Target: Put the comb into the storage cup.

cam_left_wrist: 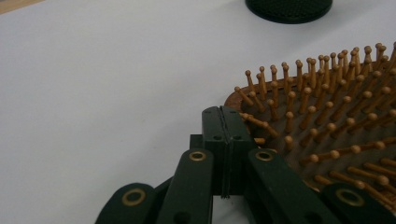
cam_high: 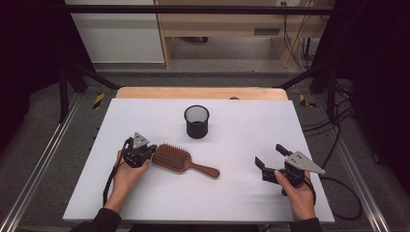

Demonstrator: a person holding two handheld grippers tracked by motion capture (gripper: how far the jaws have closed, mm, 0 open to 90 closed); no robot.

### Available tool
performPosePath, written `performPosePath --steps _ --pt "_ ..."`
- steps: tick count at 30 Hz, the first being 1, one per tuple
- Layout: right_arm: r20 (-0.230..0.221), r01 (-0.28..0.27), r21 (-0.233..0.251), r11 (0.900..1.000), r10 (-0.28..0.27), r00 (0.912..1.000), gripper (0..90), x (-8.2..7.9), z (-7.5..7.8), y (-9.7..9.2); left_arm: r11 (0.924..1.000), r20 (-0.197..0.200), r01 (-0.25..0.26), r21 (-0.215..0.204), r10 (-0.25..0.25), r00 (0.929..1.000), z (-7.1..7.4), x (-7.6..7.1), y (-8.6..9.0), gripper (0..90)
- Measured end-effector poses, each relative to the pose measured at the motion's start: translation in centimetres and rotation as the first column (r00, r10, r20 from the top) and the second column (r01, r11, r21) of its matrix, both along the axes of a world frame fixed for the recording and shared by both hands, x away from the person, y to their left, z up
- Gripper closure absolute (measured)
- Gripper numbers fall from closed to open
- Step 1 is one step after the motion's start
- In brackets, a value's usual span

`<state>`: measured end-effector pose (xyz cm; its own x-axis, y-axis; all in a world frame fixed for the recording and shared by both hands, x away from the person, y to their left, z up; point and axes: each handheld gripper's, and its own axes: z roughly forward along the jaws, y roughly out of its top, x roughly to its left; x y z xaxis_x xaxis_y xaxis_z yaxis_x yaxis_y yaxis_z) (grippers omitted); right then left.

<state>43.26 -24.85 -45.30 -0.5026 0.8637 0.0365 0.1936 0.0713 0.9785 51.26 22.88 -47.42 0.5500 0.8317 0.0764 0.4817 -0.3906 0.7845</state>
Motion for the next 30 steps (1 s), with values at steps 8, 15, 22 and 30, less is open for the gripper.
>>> performPosePath --steps 8,15,22,30 --pt "0.000 0.006 -0.003 1.0000 -0.006 1.0000 7.0 0.0 0.0 -0.1 0.9991 -0.007 0.042 -0.005 -0.042 0.9991 0.0 -0.3 -1.7 90.0" --pt "-0.001 0.006 -0.005 1.0000 -0.006 1.0000 7.0 0.0 0.0 -0.1 0.9970 -0.006 0.077 -0.002 -0.077 0.9970 0.0 -0.7 -3.2 90.0" --pt "-0.001 0.007 -0.003 1.0000 -0.007 1.0000 6.9 -0.1 0.1 0.0 0.9932 -0.008 0.116 0.010 -0.116 0.9932 0.0 -1.3 -4.9 90.0" --pt "-0.003 0.003 -0.011 0.9999 -0.003 1.0000 6.7 -0.1 0.1 0.1 0.9889 -0.011 0.148 0.014 -0.148 0.9890 0.0 -2.0 -6.3 90.0"
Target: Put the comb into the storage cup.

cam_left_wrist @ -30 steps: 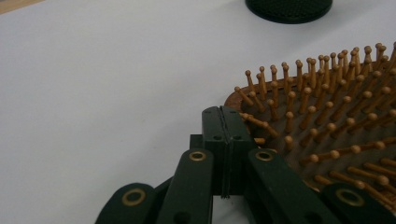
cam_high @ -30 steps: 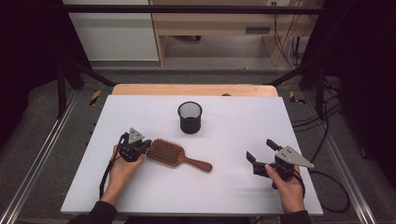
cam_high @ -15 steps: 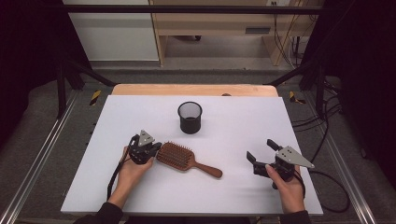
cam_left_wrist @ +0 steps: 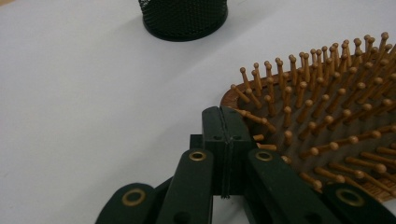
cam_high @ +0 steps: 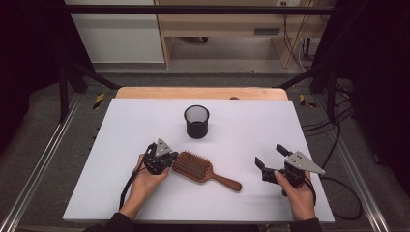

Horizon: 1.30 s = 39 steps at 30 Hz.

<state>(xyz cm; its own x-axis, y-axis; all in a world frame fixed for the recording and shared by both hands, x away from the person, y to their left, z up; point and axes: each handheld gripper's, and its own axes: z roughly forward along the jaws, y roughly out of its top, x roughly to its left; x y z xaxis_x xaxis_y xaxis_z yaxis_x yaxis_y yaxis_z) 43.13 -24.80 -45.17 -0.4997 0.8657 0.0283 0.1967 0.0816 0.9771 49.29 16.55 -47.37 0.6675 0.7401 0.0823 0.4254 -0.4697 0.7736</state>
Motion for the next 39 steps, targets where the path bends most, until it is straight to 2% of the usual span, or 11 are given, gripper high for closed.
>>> performPosePath --steps 16,39 --pt "-0.030 -0.013 -0.015 0.9998 0.012 0.9995 5.8 0.0 0.1 0.4 0.9989 -0.003 0.046 -0.006 -0.046 0.9989 0.0 -0.8 -1.8 90.0" --pt "-0.036 -0.015 -0.024 0.9996 0.014 0.9993 5.6 -0.1 0.3 0.3 0.9979 0.000 0.065 -0.009 -0.065 0.9979 -0.1 -1.3 -2.9 90.0"
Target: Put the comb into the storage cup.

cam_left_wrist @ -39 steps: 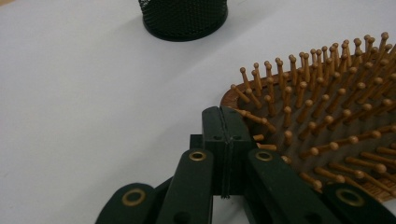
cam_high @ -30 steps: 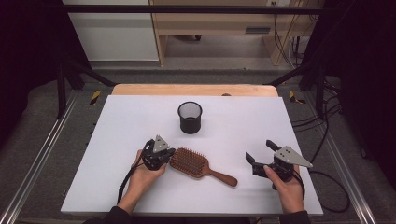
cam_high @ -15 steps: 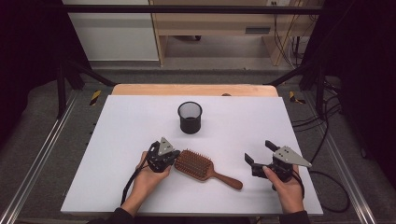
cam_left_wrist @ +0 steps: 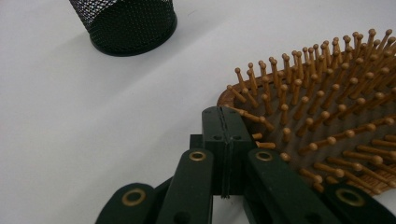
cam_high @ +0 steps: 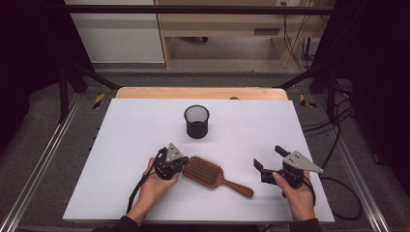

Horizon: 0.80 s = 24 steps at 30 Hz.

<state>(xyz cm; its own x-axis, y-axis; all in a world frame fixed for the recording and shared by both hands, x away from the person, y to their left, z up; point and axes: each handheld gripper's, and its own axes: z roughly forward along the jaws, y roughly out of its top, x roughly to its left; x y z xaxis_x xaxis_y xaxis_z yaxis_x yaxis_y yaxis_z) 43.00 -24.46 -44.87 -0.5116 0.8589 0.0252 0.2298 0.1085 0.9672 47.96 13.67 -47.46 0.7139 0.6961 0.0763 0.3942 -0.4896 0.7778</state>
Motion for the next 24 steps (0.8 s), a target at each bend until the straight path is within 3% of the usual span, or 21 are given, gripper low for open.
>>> performPosePath --steps 9,15,24 --pt "-0.015 -0.006 0.002 1.0000 0.006 0.9999 5.4 -0.03 0.08 -0.02 0.9999 0.003 0.015 0.001 -0.015 0.9999 -0.02 -0.27 -0.64 90.0" --pt "-0.069 -0.029 0.001 0.9996 0.029 0.9972 5.7 -0.07 0.24 0.09 0.9999 0.005 0.013 0.001 -0.013 0.9999 -0.03 -0.30 -0.68 90.0" --pt "-0.082 -0.033 0.003 0.9994 0.034 0.9961 5.8 -0.08 0.28 0.09 0.9999 0.007 0.013 0.001 -0.013 0.9999 -0.05 -0.34 -0.76 90.0"
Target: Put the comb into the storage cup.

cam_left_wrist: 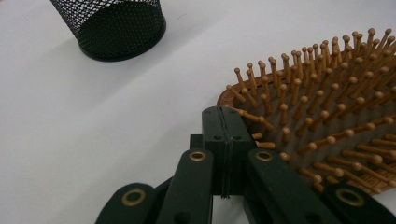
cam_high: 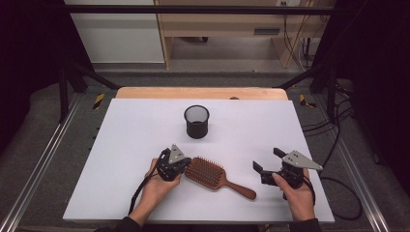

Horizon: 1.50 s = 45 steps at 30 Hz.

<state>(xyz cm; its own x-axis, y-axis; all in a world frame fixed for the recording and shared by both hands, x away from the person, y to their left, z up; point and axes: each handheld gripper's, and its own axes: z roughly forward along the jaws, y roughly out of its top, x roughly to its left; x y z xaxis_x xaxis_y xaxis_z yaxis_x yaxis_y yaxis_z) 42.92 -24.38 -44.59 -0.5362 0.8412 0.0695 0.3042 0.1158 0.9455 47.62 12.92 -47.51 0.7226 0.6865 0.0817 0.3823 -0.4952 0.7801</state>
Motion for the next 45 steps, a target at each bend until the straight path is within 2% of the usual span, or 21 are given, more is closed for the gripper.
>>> performPosePath --steps 10,15,18,21,23,26,28,30,31,32,33,35,36,39,40,42,43,45 --pt "0.001 -0.002 -0.004 1.0000 0.002 1.0000 5.9 0.0 0.1 0.1 0.9999 0.015 -0.009 -0.010 0.009 0.9998 -0.1 -0.1 0.1 90.0" --pt "-0.008 0.011 0.006 0.9999 -0.011 0.9999 6.8 -0.1 0.5 0.3 0.9962 0.057 -0.064 -0.059 0.068 0.9961 0.7 -0.1 1.7 90.0" --pt "-0.048 0.003 0.014 0.9999 -0.002 0.9989 7.0 0.0 0.7 0.6 0.9898 0.098 -0.106 -0.095 0.115 0.9885 1.3 -0.4 3.4 90.0" --pt "-0.048 -0.018 0.003 0.9998 0.018 0.9987 7.0 -0.1 0.9 1.0 0.9806 0.145 -0.149 -0.127 0.167 0.9752 2.0 -1.0 5.3 90.0" --pt "-0.043 -0.033 -0.024 0.9992 0.032 0.9986 7.2 -0.1 1.1 1.4 0.9712 0.164 -0.175 -0.162 0.201 0.9657 2.4 -1.5 6.4 90.0" --pt "-0.039 -0.037 -0.066 0.9972 0.034 0.9987 7.5 -0.1 1.7 2.0 0.9614 0.200 -0.202 -0.186 0.239 0.9503 3.2 -2.5 8.2 90.0" --pt "-0.039 -0.045 -0.091 0.9949 0.042 0.9984 7.7 0.0 2.2 2.4 0.9542 0.208 -0.214 -0.210 0.257 0.9439 3.7 -3.2 9.4 90.0" --pt "-0.051 -0.053 -0.118 0.9916 0.048 0.9976 7.8 0.1 2.5 2.9 0.9495 0.203 -0.222 -0.221 0.268 0.9418 3.8 -3.9 10.5 89.0" --pt "-0.055 -0.060 -0.124 0.9904 0.054 0.9970 7.8 0.1 2.6 3.0 0.9484 0.194 -0.227 -0.221 0.271 0.9427 3.8 -4.1 11.0 85.7" --pt "-0.063 -0.067 -0.125 0.9899 0.060 0.9962 7.7 0.1 2.6 3.2 0.9457 0.194 -0.233 -0.227 0.278 0.9406 3.8 -4.4 11.4 81.7" --pt "-0.071 -0.075 -0.131 0.9885 0.066 0.9953 7.7 0.1 2.7 3.4 0.9431 0.200 -0.241 -0.229 0.288 0.9365 3.8 -4.8 11.9 77.8" --pt "-0.083 -0.084 -0.155 0.9843 0.072 0.9939 7.7 0.1 2.7 3.8 0.9350 0.216 -0.261 -0.240 0.314 0.9244 3.9 -5.4 12.6 65.3" --pt "-0.090 -0.090 -0.165 0.9822 0.076 0.9931 7.8 0.0 2.7 4.0 0.9314 0.218 -0.270 -0.245 0.324 0.9208 3.9 -5.6 13.0 59.1" --pt "-0.112 -0.111 -0.192 0.9751 0.091 0.9895 7.8 -0.3 2.8 4.4 0.9108 0.205 -0.312 -0.271 0.371 0.9058 4.0 -6.5 14.0 41.4" --pt "-0.124 -0.119 -0.199 0.9726 0.096 0.9877 7.8 -0.4 2.8 4.5 0.9077 0.200 -0.318 -0.274 0.377 0.9043 4.0 -6.7 14.2 34.8" --pt "-0.136 -0.137 -0.212 0.9675 0.110 0.9846 7.8 -0.6 2.8 4.8 0.9108 0.215 -0.321 -0.259 0.379 0.9003 3.8 -6.9 14.6 21.6" --pt "-0.145 -0.147 -0.219 0.9646 0.117 0.9826 7.8 -0.7 2.8 4.9 0.9104 0.216 -0.322 -0.260 0.380 0.8994 3.6 -6.9 14.8 18.4" --pt "-0.157 -0.165 -0.232 0.9586 0.131 0.9790 7.7 -0.8 2.7 5.2 0.8988 0.195 -0.339 -0.278 0.398 0.8964 3.4 -6.6 15.1 9.4"
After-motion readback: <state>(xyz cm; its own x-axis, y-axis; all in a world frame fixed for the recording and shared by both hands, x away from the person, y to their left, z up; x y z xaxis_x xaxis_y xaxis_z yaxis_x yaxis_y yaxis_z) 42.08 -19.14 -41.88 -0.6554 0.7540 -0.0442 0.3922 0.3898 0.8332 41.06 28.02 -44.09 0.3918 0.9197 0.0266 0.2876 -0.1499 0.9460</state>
